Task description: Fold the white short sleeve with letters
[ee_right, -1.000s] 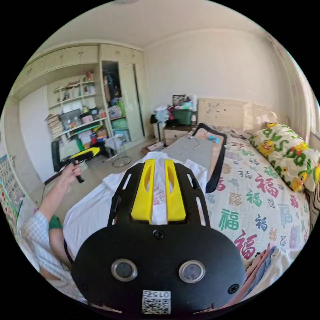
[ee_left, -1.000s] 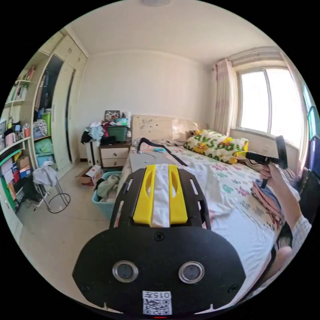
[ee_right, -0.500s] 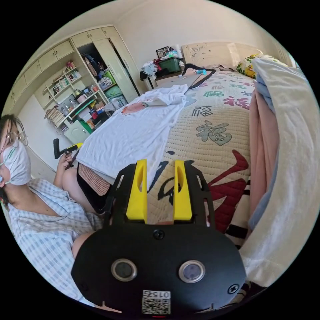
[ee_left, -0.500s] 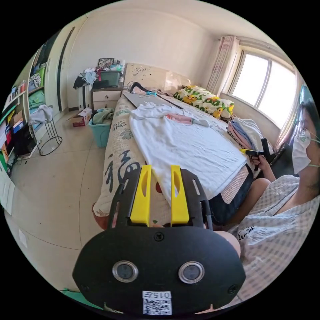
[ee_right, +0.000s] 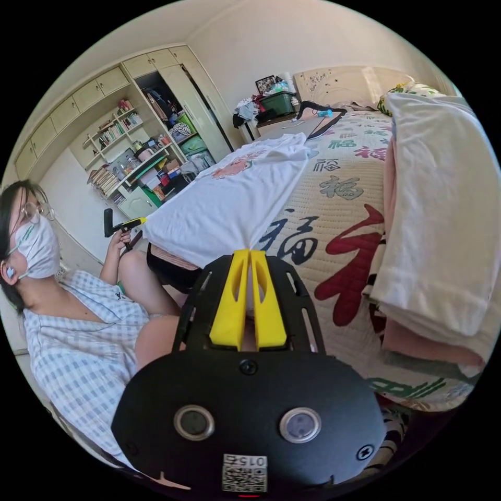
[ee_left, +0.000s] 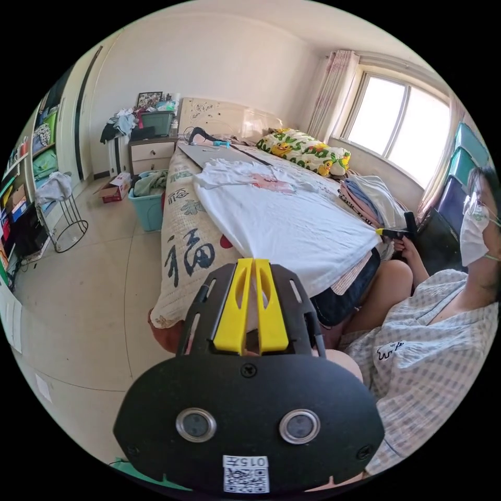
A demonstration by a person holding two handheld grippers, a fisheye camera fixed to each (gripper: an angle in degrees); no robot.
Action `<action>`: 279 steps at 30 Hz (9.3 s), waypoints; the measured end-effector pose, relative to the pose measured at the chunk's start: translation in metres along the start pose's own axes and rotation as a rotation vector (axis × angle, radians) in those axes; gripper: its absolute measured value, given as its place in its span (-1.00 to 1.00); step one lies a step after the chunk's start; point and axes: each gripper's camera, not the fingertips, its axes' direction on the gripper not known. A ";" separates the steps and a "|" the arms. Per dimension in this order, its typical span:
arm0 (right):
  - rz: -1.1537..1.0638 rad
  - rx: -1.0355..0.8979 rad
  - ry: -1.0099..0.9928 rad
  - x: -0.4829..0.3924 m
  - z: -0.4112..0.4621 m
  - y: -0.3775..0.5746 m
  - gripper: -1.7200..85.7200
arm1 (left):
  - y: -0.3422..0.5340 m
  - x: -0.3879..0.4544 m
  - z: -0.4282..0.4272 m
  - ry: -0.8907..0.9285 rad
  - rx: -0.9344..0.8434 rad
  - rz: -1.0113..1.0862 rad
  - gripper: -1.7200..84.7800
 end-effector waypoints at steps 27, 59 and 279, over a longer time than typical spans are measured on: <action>-0.431 -0.260 0.319 0.004 0.195 -0.303 -0.74 | -0.430 0.124 0.512 0.186 -0.325 -0.086 -0.73; 0.072 -0.047 0.139 0.198 0.146 -0.311 -0.97 | -0.614 0.405 0.739 0.186 -0.108 0.057 -0.97; 0.373 0.072 0.114 0.142 0.032 -0.299 -0.90 | -0.647 0.528 0.683 -0.033 -0.292 0.320 -0.78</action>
